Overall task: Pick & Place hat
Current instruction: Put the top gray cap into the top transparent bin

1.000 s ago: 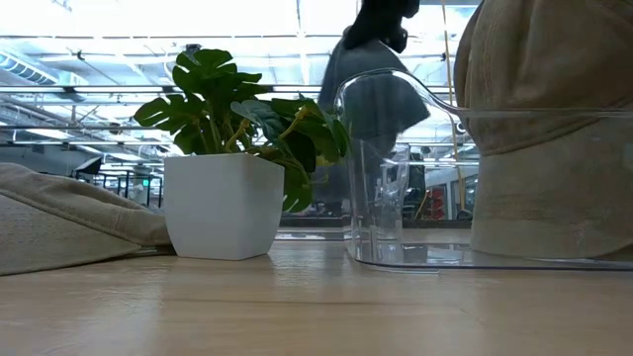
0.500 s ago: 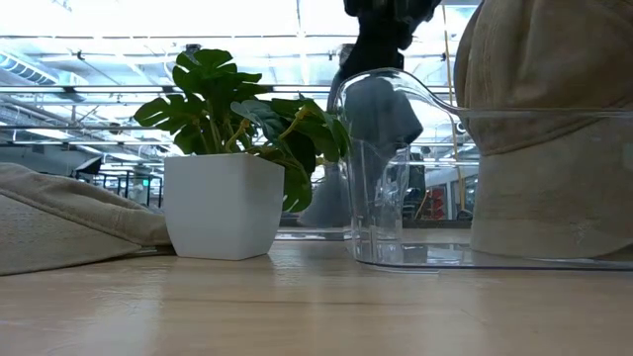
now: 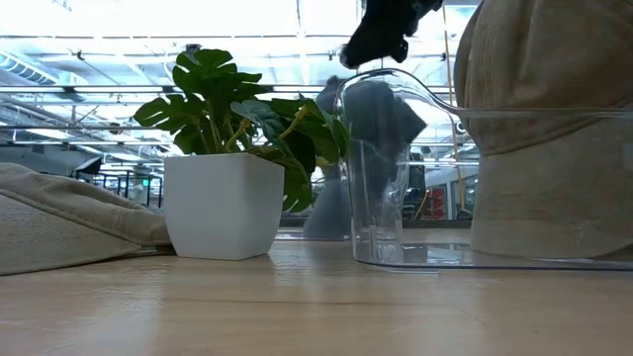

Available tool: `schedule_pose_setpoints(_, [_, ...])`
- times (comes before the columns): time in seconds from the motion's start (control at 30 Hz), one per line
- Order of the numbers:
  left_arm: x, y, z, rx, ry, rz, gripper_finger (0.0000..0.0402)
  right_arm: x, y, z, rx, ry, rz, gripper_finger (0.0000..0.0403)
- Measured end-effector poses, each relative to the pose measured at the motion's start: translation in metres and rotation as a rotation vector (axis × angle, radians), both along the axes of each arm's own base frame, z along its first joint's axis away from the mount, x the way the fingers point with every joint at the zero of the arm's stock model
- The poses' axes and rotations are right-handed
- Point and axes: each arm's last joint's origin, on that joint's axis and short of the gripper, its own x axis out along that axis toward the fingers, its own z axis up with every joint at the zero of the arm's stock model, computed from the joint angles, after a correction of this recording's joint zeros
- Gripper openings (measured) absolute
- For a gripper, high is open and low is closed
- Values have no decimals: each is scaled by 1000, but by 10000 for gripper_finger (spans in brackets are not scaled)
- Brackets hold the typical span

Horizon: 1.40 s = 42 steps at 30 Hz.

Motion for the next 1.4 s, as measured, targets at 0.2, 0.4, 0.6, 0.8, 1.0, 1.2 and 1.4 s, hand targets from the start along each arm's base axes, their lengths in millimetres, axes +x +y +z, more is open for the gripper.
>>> schedule_pose_setpoints(0.2, [0,0,0,0,0,0,124,-3,0,6,-40,-27,34,177])
schedule_pose_setpoints(0.4, [0,0,0,-2,1,2,124,-8,1,32,-39,-222,20,204])
schedule_pose_setpoints(0.6, [0,0,-1,-1,8,2,124,-14,2,64,-61,-469,16,214])
schedule_pose_setpoints(0.8, [0,0,-1,49,45,-22,124,-15,0,79,-116,-603,18,217])
schedule_pose_setpoints(1.0, [0,0,-1,61,55,-28,124,-15,-1,86,-132,-669,18,217])
schedule_pose_setpoints(1.2, [0,3,-9,70,169,-10,125,-18,0,88,-130,-678,23,217])
schedule_pose_setpoints(1.4, [10,12,-21,1,295,36,152,-24,0,92,-131,-689,24,217])
